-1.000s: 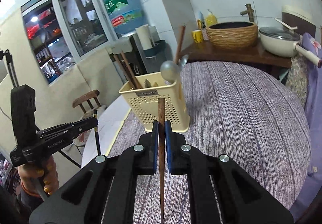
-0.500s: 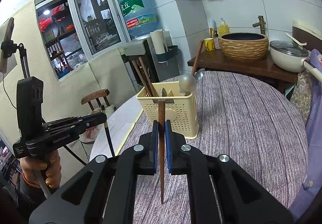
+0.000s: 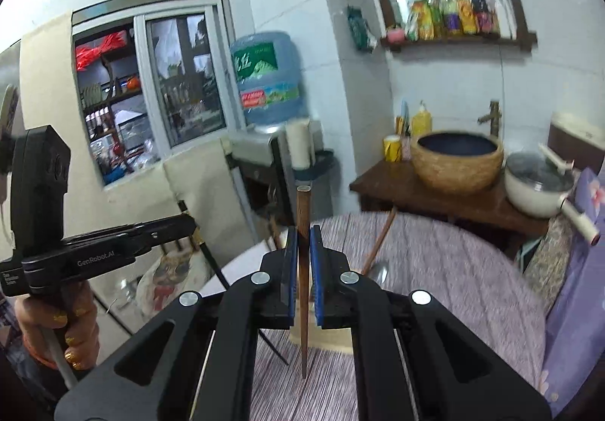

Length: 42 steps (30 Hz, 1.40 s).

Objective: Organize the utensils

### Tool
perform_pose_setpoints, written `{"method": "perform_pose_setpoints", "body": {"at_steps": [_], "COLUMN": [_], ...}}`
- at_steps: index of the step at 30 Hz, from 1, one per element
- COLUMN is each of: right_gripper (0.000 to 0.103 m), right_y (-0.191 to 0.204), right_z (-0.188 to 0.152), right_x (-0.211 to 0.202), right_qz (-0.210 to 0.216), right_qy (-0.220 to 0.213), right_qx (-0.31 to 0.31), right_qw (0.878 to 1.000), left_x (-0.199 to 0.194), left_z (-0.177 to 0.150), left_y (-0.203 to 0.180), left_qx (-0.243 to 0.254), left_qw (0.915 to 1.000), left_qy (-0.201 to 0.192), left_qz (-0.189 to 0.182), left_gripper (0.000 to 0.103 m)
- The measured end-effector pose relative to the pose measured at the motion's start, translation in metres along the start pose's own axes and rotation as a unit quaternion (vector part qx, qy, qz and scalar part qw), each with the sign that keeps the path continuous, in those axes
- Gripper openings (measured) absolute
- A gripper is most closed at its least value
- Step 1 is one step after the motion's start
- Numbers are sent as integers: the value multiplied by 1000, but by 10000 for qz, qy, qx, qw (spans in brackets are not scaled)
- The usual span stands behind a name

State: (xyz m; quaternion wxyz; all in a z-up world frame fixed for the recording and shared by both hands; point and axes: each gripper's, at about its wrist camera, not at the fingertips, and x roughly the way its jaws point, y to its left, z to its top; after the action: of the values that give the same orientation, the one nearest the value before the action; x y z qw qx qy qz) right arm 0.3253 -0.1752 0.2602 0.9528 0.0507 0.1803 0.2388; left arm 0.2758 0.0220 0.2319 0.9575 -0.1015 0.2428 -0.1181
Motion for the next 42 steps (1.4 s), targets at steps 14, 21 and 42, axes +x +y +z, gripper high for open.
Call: {"method": "perform_pose_setpoints", "body": {"at_steps": [14, 21, 42], "right_gripper": [8, 8, 80], "right_y": [-12, -21, -20], "right_z": [3, -47, -88], "right_x": [91, 125, 30], "right_qz": [-621, -655, -845], "right_qy": [-81, 392, -485], "right_qx": [-27, 100, -326], "right_qw": [9980, 9970, 9947], "left_x": [67, 102, 57], "left_z": [4, -38, -94], "left_y": [8, 18, 15], "left_qx": [81, 92, 491], "left_qw": [9957, 9950, 9932], "left_qy": [-130, 267, -430], "left_qz": [910, 960, 968], "left_gripper": [8, 8, 63]}}
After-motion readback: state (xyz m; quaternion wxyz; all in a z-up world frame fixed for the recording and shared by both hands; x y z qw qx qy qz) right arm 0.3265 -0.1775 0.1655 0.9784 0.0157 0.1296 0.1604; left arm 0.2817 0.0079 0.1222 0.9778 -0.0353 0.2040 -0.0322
